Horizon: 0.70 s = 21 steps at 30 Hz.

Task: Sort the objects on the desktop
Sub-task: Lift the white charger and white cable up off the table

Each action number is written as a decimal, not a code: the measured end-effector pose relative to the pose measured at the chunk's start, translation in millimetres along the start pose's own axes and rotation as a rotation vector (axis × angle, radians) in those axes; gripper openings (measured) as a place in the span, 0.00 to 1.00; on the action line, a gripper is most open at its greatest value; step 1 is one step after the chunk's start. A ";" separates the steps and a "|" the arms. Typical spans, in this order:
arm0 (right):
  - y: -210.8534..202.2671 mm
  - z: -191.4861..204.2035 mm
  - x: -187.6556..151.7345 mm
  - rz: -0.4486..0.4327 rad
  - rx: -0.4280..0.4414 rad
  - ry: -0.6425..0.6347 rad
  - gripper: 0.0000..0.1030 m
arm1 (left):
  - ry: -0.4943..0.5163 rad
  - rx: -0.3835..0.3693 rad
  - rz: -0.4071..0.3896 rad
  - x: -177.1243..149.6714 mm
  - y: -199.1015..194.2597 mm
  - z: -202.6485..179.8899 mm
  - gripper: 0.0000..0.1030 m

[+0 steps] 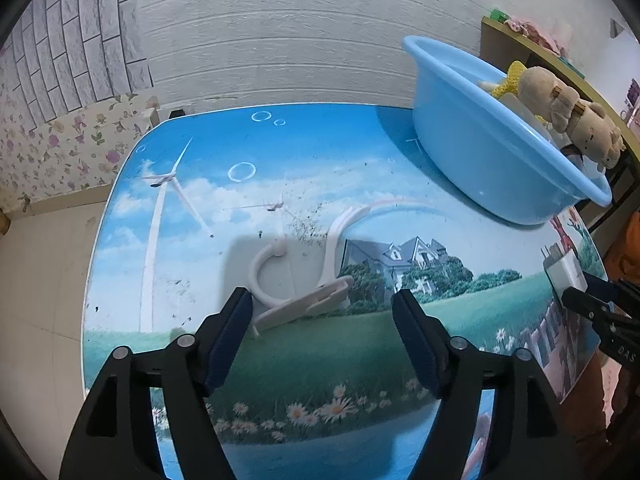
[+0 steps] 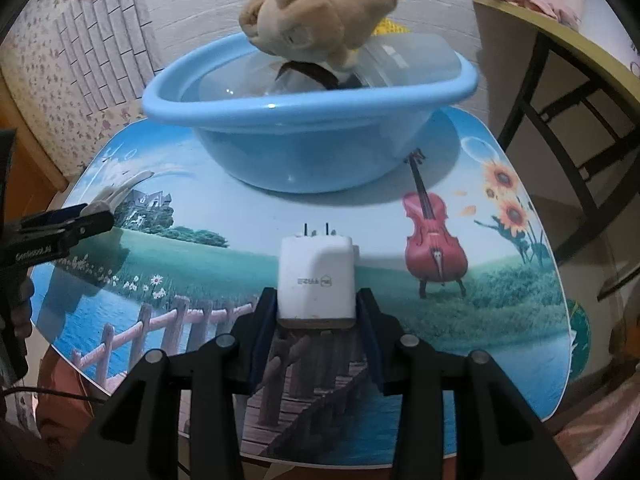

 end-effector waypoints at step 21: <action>12.1 -5.0 5.9 -0.023 0.032 -0.010 0.47 | -0.005 0.011 -0.022 8.2 4.4 0.1 0.53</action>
Point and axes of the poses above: each gripper's, at about its wrist camera, not at the fingertips, and y roughly the way its jaws point, z to its left, x to its top, the point moved 7 cm from there along y, roughly the way its jaws point, and after that the axes turned 4 degrees about x, right-handed, at the moved point
